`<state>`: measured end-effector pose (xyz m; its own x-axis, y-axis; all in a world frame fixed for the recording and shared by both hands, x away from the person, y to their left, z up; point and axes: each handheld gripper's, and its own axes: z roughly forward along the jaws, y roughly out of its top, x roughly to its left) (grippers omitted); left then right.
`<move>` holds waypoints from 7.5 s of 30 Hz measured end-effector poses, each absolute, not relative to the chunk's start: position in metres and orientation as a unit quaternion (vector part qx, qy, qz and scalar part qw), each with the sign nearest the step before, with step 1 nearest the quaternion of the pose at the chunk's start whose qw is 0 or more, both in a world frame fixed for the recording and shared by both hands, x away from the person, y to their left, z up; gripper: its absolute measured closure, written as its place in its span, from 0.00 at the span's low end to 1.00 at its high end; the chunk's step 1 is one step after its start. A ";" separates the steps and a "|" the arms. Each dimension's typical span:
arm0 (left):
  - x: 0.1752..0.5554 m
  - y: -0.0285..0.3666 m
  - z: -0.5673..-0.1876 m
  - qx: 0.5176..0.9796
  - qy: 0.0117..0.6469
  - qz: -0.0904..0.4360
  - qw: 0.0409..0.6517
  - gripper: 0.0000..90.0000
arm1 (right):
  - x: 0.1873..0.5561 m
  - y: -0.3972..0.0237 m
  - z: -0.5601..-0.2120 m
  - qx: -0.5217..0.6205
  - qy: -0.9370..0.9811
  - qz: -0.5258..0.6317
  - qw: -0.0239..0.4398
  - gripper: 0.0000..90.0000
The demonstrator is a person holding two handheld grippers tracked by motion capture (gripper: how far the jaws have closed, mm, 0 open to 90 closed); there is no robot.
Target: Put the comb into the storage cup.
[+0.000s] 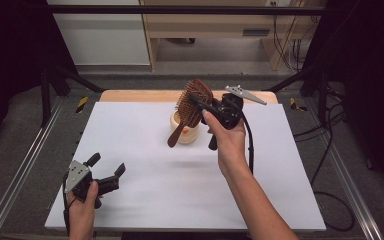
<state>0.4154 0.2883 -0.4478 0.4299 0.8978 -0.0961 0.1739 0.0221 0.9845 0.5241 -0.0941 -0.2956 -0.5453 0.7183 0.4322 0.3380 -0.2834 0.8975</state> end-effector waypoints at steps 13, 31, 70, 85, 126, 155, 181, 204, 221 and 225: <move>0.416 0.290 -0.449 0.623 0.434 0.318 0.568 0.02 | 0.544 -0.094 -0.289 0.468 0.565 0.663 0.147 0.57; 0.417 0.280 -0.448 0.648 0.415 0.333 0.545 0.02 | 0.576 -0.099 -0.280 0.478 0.535 0.677 0.165 0.57; 0.418 0.282 -0.449 0.648 0.417 0.331 0.545 0.02 | 0.597 -0.103 -0.282 0.487 0.541 0.659 0.192 0.57; 0.419 0.283 -0.449 0.648 0.417 0.330 0.545 0.02 | 0.602 -0.099 -0.291 0.488 0.556 0.642 0.204 0.57; 0.419 0.283 -0.449 0.650 0.415 0.329 0.545 0.02 | 0.610 -0.088 -0.327 0.496 0.585 0.606 0.210 0.56; 0.419 0.283 -0.449 0.651 0.414 0.327 0.546 0.02 | 0.613 -0.081 -0.344 0.502 0.593 0.597 0.202 0.56; 0.419 0.283 -0.449 0.652 0.414 0.326 0.545 0.02 | 0.614 -0.078 -0.352 0.504 0.596 0.594 0.195 0.56; 0.420 0.282 -0.450 0.654 0.413 0.324 0.545 0.02 | 0.616 -0.073 -0.360 0.505 0.595 0.596 0.189 0.56; 0.420 0.282 -0.450 0.654 0.413 0.324 0.545 0.02 | 0.617 -0.073 -0.363 0.507 0.590 0.601 0.184 0.56; 0.420 0.282 -0.450 0.654 0.413 0.324 0.545 0.02 | 0.617 -0.075 -0.363 0.510 0.588 0.601 0.182 0.56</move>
<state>0.4197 0.2825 -0.4496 0.4486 0.8934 -0.0265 0.1871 -0.0648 0.9802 0.6170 -0.0747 -0.3631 -0.4147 0.8178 0.3990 0.3812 -0.2421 0.8922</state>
